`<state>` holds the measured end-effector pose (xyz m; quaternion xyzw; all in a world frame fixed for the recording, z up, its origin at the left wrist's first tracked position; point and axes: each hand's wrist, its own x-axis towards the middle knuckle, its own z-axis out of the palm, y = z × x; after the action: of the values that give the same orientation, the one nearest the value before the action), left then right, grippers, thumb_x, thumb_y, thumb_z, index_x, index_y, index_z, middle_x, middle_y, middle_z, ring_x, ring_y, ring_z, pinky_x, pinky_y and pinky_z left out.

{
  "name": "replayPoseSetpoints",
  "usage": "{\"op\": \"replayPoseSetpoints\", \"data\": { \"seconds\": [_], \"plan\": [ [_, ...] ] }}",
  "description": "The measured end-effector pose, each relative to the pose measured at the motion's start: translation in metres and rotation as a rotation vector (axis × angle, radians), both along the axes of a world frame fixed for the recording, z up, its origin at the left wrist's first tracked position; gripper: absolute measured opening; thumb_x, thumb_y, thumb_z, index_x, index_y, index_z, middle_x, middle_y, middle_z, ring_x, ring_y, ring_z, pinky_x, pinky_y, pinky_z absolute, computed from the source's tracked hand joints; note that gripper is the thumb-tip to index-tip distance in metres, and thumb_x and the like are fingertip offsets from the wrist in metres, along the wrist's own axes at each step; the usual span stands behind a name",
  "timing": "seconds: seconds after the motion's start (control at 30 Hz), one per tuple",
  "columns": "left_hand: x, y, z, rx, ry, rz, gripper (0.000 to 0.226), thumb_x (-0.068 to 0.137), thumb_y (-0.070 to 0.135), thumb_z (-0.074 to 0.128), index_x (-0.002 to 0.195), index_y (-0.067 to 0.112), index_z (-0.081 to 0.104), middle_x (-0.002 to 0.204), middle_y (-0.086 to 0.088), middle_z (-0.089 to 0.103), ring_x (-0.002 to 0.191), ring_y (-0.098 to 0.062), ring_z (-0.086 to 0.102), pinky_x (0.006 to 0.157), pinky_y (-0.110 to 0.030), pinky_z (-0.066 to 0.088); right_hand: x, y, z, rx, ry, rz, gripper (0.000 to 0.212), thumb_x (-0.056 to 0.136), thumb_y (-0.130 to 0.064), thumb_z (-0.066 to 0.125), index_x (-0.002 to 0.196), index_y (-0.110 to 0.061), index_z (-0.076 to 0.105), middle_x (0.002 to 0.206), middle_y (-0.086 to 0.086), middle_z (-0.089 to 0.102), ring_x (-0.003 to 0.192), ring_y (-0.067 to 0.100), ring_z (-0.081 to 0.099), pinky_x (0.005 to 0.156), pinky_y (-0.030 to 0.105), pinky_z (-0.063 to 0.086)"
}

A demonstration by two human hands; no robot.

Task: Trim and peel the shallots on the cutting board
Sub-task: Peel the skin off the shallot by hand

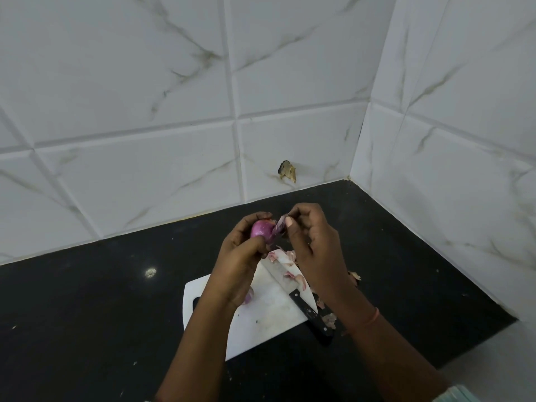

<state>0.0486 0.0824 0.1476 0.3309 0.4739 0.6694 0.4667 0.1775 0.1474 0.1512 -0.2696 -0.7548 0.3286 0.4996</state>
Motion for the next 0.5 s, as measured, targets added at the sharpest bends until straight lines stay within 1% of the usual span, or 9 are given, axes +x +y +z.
{"op": "replayPoseSetpoints", "data": {
  "seconds": [0.07, 0.13, 0.2, 0.27, 0.33, 0.4, 0.5],
  "plan": [
    [-0.001, 0.0, 0.0, -0.01, -0.031, -0.02, 0.047, 0.061, 0.004, 0.054, 0.097, 0.025, 0.075, 0.12, -0.01, 0.063, 0.108, -0.029, 0.056, 0.081, -0.039, 0.047, -0.001, 0.001, 0.001, -0.017, 0.012, -0.016, 0.011, 0.099, -0.017, 0.051, 0.107, -0.009, 0.054, 0.092, 0.0, 0.069, 0.086, 0.011, 0.069, 0.074, 0.031, 0.059],
    [-0.001, 0.001, 0.0, -0.017, -0.04, -0.039, 0.046, 0.061, 0.006, 0.051, 0.097, 0.022, 0.075, 0.117, -0.011, 0.064, 0.103, -0.027, 0.056, 0.08, -0.037, 0.046, -0.002, 0.002, 0.001, -0.052, 0.014, -0.041, 0.011, 0.099, -0.018, 0.052, 0.107, -0.01, 0.055, 0.091, 0.0, 0.069, 0.085, 0.012, 0.069, 0.072, 0.031, 0.059],
    [-0.001, 0.001, 0.0, -0.017, -0.062, -0.048, 0.047, 0.061, 0.006, 0.049, 0.098, 0.019, 0.076, 0.112, -0.01, 0.066, 0.099, -0.026, 0.057, 0.079, -0.034, 0.046, -0.003, 0.001, 0.003, -0.138, 0.043, -0.053, 0.011, 0.098, -0.018, 0.053, 0.107, -0.012, 0.056, 0.092, -0.003, 0.068, 0.084, 0.009, 0.068, 0.071, 0.025, 0.058],
    [-0.001, 0.002, 0.0, -0.005, -0.106, -0.062, 0.05, 0.06, 0.006, 0.047, 0.101, 0.015, 0.075, 0.112, -0.012, 0.067, 0.098, -0.027, 0.058, 0.078, -0.033, 0.045, -0.004, 0.0, 0.005, -0.263, 0.103, -0.063, 0.008, 0.098, -0.018, 0.054, 0.105, -0.016, 0.056, 0.093, -0.004, 0.066, 0.083, 0.006, 0.067, 0.068, 0.017, 0.055],
    [-0.002, 0.002, -0.001, 0.008, -0.131, -0.078, 0.054, 0.061, 0.006, 0.045, 0.106, 0.012, 0.073, 0.115, -0.015, 0.067, 0.098, -0.026, 0.059, 0.077, -0.033, 0.045, -0.005, 0.0, 0.007, -0.387, 0.162, -0.072, 0.006, 0.098, -0.019, 0.054, 0.101, -0.022, 0.056, 0.093, 0.0, 0.067, 0.08, 0.006, 0.067, 0.065, 0.016, 0.054],
    [-0.003, 0.002, 0.0, 0.01, -0.146, -0.089, 0.056, 0.062, 0.006, 0.044, 0.11, 0.011, 0.072, 0.117, -0.015, 0.067, 0.094, -0.022, 0.061, 0.073, -0.028, 0.048, -0.004, 0.0, 0.008, -0.509, 0.21, -0.069, 0.005, 0.098, -0.019, 0.054, 0.101, -0.022, 0.057, 0.092, 0.003, 0.068, 0.076, 0.009, 0.068, 0.063, 0.017, 0.055],
    [-0.003, 0.003, -0.001, 0.008, -0.209, -0.074, 0.055, 0.062, 0.003, 0.044, 0.111, 0.01, 0.069, 0.113, -0.015, 0.066, 0.09, -0.021, 0.062, 0.066, -0.025, 0.052, -0.003, 0.001, 0.014, -0.713, 0.332, -0.018, 0.013, 0.098, -0.017, 0.054, 0.108, -0.01, 0.058, 0.085, 0.008, 0.071, 0.069, 0.017, 0.069, 0.059, 0.026, 0.058]
  ]
}}
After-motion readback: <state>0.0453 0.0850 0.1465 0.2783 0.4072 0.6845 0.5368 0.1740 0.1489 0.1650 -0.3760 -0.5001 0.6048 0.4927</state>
